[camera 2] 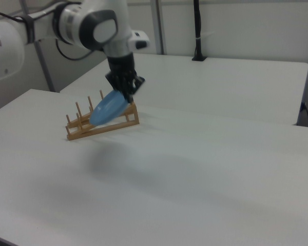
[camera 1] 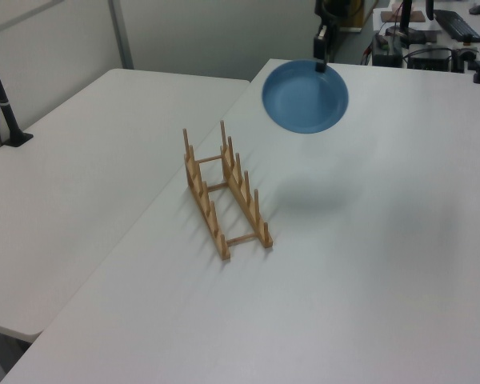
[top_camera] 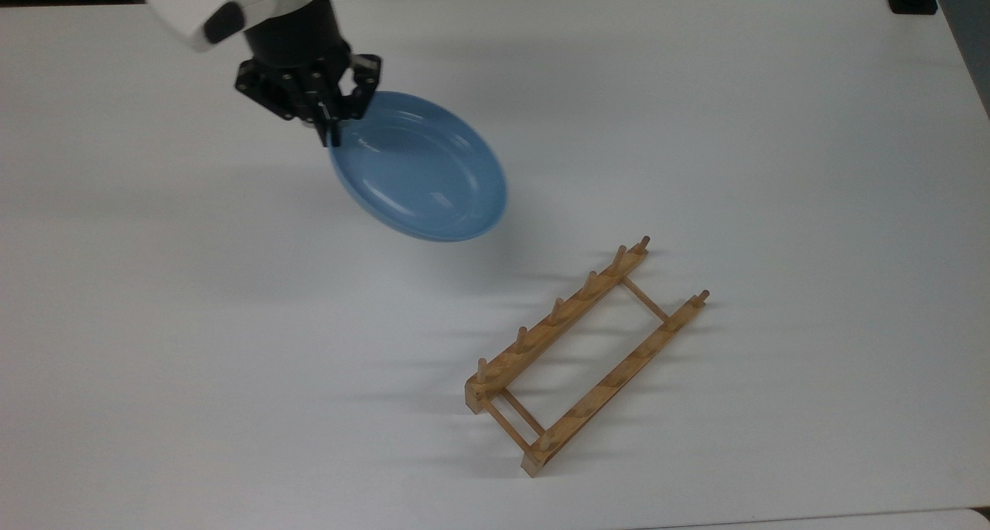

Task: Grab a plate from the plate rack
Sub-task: 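Carry the blue plate away from the rack over the table, then lower the blue plate flat onto the table beside the rack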

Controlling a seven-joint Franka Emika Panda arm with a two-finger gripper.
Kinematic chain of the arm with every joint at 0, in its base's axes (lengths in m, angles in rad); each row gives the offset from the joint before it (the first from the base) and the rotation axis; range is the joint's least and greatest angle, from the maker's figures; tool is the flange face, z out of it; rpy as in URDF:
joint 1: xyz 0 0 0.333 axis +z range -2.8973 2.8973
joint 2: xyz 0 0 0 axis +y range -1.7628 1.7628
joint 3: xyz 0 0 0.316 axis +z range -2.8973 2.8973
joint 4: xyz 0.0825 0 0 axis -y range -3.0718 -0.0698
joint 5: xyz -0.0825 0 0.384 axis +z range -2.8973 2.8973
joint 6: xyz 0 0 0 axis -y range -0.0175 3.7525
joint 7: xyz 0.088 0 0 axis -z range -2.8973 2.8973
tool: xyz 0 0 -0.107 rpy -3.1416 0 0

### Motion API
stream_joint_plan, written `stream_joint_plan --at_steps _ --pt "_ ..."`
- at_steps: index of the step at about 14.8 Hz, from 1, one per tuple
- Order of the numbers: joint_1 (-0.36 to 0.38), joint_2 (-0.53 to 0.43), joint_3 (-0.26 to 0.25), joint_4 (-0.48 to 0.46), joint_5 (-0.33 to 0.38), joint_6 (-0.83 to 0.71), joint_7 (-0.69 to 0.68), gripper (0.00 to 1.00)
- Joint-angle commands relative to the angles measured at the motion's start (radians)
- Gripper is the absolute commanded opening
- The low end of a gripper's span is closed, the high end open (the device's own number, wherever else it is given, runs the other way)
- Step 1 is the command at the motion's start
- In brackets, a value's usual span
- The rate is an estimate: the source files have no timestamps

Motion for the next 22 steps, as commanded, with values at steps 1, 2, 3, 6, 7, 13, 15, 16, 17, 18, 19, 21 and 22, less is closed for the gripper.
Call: stream_joint_plan --at_steps 1,2,3,6,7,13,15,16,17,18,19,21,22 --pt "-0.056 -0.002 -0.023 -0.092 0.024 -0.003 -0.145 0.0" --pt "-0.067 0.016 -0.031 -0.1 0.024 -0.005 -0.183 0.0" --pt "-0.073 0.034 -0.036 -0.103 0.024 -0.005 -0.21 0.0" --pt "-0.074 0.097 -0.046 -0.135 0.009 0.009 -0.236 0.0" --pt "-0.074 0.114 -0.046 -0.135 0.006 0.009 -0.237 0.0" --pt "-0.074 0.205 -0.046 -0.178 -0.109 0.098 -0.25 0.09" --pt "-0.082 0.206 -0.048 -0.213 -0.151 0.104 -0.291 0.33" --pt "-0.087 0.206 -0.048 -0.213 -0.152 0.104 -0.291 0.47" --pt "-0.087 0.205 -0.048 -0.213 -0.152 0.103 -0.287 0.63" --pt "-0.087 0.205 -0.049 -0.213 -0.152 0.103 -0.28 0.79" --pt "-0.087 0.202 -0.055 -0.213 -0.154 0.101 -0.279 0.9" --pt "-0.079 0.18 -0.06 -0.209 -0.152 0.097 -0.271 1.0" --pt "-0.073 0.15 -0.059 -0.209 -0.152 0.097 -0.244 1.0"
